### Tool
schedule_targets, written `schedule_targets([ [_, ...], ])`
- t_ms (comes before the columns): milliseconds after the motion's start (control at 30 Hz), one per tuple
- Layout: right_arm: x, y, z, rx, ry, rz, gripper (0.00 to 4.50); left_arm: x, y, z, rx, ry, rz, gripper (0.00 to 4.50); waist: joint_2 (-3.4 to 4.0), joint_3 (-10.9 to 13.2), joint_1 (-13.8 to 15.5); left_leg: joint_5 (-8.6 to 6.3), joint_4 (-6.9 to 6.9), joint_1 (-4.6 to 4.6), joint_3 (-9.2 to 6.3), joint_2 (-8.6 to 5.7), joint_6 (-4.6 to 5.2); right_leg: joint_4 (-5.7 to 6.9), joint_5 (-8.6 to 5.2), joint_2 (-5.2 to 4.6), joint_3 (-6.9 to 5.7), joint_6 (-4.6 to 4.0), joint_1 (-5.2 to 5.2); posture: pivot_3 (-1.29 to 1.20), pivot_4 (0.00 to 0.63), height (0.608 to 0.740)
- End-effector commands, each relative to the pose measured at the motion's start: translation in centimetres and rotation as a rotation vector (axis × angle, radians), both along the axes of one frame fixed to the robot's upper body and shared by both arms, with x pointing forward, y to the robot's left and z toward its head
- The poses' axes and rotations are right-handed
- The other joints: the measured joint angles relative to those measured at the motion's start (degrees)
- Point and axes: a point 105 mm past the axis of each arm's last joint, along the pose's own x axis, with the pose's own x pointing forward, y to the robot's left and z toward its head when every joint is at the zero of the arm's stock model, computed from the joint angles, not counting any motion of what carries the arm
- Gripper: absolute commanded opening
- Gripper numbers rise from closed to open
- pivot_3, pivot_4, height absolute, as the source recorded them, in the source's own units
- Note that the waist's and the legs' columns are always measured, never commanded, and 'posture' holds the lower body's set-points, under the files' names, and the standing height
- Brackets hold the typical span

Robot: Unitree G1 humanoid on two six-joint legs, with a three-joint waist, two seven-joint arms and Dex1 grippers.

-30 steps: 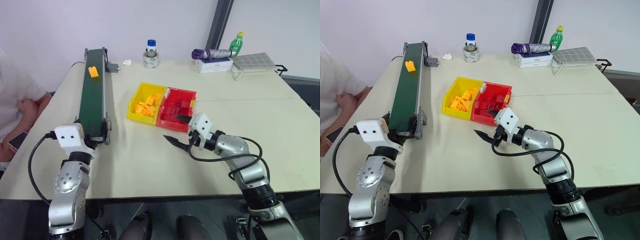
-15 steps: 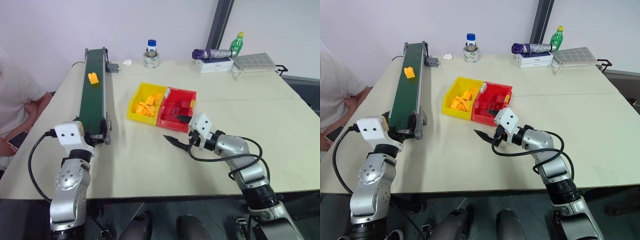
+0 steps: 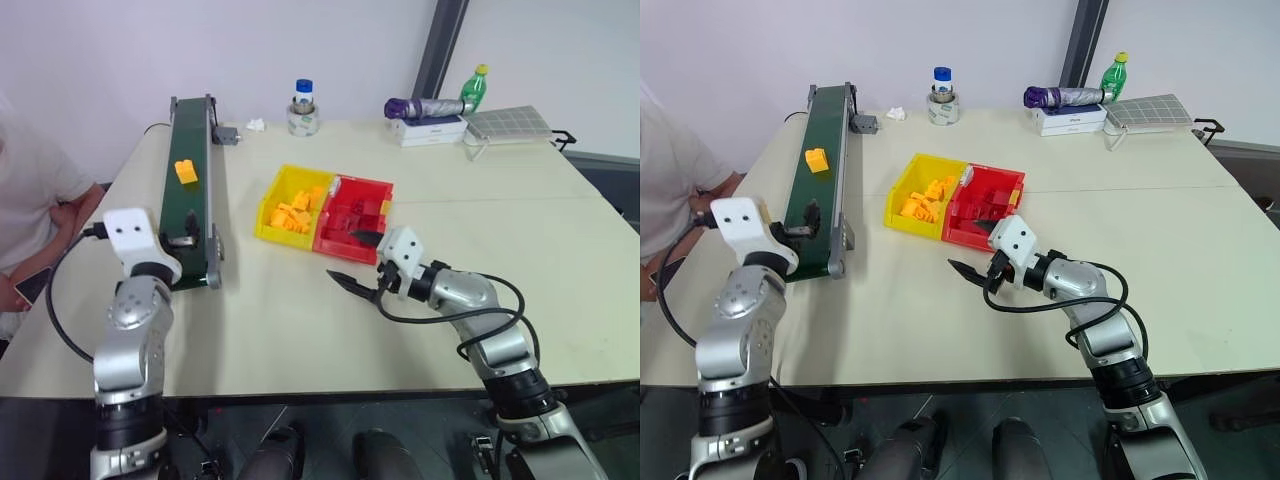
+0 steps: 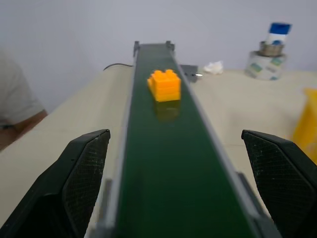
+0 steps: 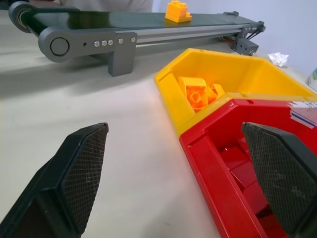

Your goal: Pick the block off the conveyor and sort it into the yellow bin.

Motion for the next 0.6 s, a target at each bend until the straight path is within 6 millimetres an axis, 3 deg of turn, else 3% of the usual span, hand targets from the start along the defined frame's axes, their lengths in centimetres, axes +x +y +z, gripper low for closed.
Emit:
schedule_targets([
  [33, -0.3, 0.3, 1.3, 0.021, -0.053, 0.011, 4.5, 1.4, 0.6, 1.1, -0.008, 0.024, -0.007, 4.49, 0.0, 0.0, 0.0, 0.0, 0.0, 0.0, 0.0, 0.0, 0.0, 0.0, 0.02, 0.0, -0.01, 0.03, 0.0, 0.0, 0.15, 0.74],
  [233, -0.3, 0.3, 1.4, 0.023, -0.053, 0.008, 4.5, 3.2, 1.1, 1.2, 0.017, 0.1, 0.007, 4.49, 0.0, 0.0, -0.2, 0.01, 0.0, 0.0, 0.0, -0.01, 0.0, 0.0, 0.05, 0.01, -0.01, 0.1, -0.01, 0.0, 0.15, 0.74],
  [600, -0.3, 0.5, 1.4, 0.028, -0.054, 0.009, 4.5, 5.4, -0.6, 1.3, 0.001, 0.102, -0.027, 4.49, -0.01, 0.0, -0.1, 0.01, 0.02, 0.0, 0.0, -0.01, -0.01, 0.02, 0.07, 0.0, -0.01, 0.12, -0.01, 0.0, 0.15, 0.74],
])
